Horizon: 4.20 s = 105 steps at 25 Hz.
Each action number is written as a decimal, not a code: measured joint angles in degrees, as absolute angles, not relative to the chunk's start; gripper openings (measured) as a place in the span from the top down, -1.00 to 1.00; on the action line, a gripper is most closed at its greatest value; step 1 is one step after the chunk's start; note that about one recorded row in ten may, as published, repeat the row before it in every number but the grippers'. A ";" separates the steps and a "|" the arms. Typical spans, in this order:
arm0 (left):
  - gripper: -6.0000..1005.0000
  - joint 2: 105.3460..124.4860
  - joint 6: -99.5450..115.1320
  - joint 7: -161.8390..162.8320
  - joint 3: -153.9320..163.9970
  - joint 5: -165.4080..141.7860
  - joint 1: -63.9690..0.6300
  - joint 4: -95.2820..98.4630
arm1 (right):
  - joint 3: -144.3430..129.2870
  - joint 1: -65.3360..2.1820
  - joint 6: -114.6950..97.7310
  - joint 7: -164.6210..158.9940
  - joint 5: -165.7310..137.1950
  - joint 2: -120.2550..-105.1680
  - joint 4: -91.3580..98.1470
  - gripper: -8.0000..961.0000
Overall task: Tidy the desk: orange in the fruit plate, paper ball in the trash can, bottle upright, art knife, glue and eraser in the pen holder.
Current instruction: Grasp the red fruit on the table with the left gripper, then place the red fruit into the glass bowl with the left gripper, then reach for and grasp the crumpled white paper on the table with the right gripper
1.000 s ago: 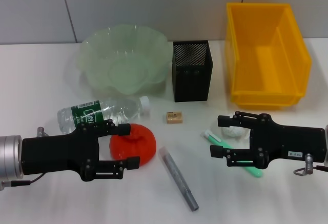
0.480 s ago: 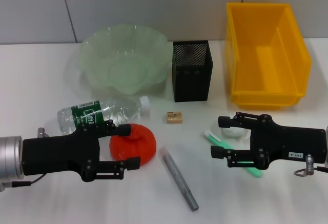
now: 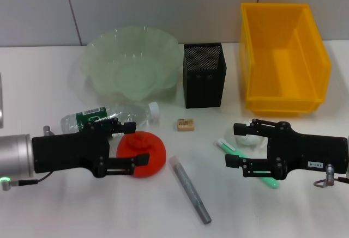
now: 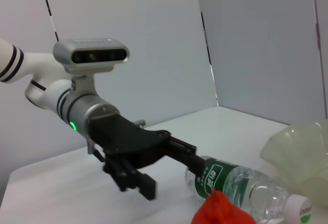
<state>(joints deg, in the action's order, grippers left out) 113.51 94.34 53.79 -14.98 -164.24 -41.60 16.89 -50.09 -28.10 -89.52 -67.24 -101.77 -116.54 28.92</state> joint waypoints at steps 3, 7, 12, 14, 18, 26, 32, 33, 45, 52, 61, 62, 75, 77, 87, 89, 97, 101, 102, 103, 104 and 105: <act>-0.63 114.63 91.80 52.37 -14.47 -162.92 -42.18 18.47 | -50.09 -28.11 -89.48 -67.24 -101.77 -116.54 28.92 -0.71; -0.63 115.06 90.35 51.88 -14.10 -162.80 -42.65 18.68 | -50.06 -28.12 -89.41 -67.24 -101.77 -116.54 28.92 -0.71; -0.62 115.95 87.45 51.06 -13.50 -162.76 -43.32 18.70 | -50.00 -28.06 -89.38 -67.23 -101.77 -116.54 28.92 -0.71; -0.62 116.47 85.79 51.05 -12.76 -162.76 -43.63 18.73 | -50.00 -28.05 -89.34 -67.23 -101.77 -116.54 28.92 -0.71; -0.61 117.23 83.01 51.05 -11.81 -162.76 -43.96 18.82 | -50.00 -28.04 -89.30 -67.23 -101.77 -116.54 28.92 -0.71; -0.60 117.43 82.03 50.38 -11.57 -162.76 -44.13 18.82 | -50.01 -28.04 -89.29 -67.23 -101.77 -116.54 28.92 -0.71; -0.40 117.99 79.03 48.16 -9.81 -161.56 -44.15 18.80 | -50.01 -28.10 -89.29 -67.23 -101.66 -116.54 28.92 -0.71; -0.36 117.97 79.33 48.15 -9.81 -161.14 -44.07 18.80 | -50.01 -28.10 -89.29 -67.23 -101.64 -116.54 28.92 -0.71; 0.49 117.60 81.44 48.44 -9.58 -160.06 -43.85 18.81 | -50.01 -28.30 -89.12 -67.28 -101.59 -116.47 28.91 -0.71; 0.63 116.96 91.59 52.69 -9.49 -150.05 -44.10 20.68 | -50.01 -28.17 -88.72 -67.33 -101.60 -116.49 28.92 -0.71; 0.73 118.23 83.34 53.63 -9.50 -132.63 -46.68 19.83 | -50.01 -28.13 -88.67 -67.32 -101.46 -116.62 28.92 -0.71; 0.74 118.38 80.35 53.06 -9.54 -131.64 -47.48 18.84 | -50.00 -28.12 -88.67 -67.33 -101.42 -116.63 28.92 -0.71; 0.85 118.64 50.73 32.63 -9.96 -119.16 -51.36 5.26 | -50.01 -28.41 -88.49 -67.32 -101.33 -116.83 28.92 -0.71; 0.85 118.68 49.70 30.07 -10.06 -118.59 -51.44 4.13 | -50.01 -28.51 -88.39 -67.33 -101.33 -116.83 28.92 -0.71; 0.15 118.74 45.87 25.73 -13.39 -117.64 -52.29 1.59 | -50.01 -28.57 -87.88 -67.33 -101.49 -116.91 28.84 -0.71; 0.06 118.71 46.20 26.06 -14.04 -117.63 -52.24 1.45 | -50.01 -28.57 -87.88 -67.33 -101.50 -116.90 28.83 -0.71; -0.52 117.76 59.81 49.34 -5.26 -125.48 -50.95 7.78 | -49.49 -28.49 -87.63 -67.76 -101.31 -116.89 28.83 -0.71; -0.59 118.00 75.47 62.33 5.54 -126.13 -47.44 16.89 | -48.84 -28.54 -87.63 -68.29 -101.26 -116.80 28.88 -0.71; -0.59 117.96 78.04 63.83 7.07 -126.10 -46.68 18.02 | -48.69 -28.54 -87.70 -68.43 -101.25 -116.76 28.90 -0.71; -0.59 117.96 78.04 63.83 7.07 -126.10 -46.68 18.02 | -48.50 -28.54 -87.78 -68.65 -101.24 -116.67 28.91 -0.71; -0.59 117.58 83.58 67.03 10.87 -126.05 -44.47 20.78 | -48.41 -28.57 -87.82 -69.01 -101.23 -116.60 28.90 -0.71; -0.59 117.43 85.11 67.68 11.82 -126.06 -43.90 21.37 | -48.36 -28.58 -87.85 -69.31 -101.23 -116.49 28.91 -0.71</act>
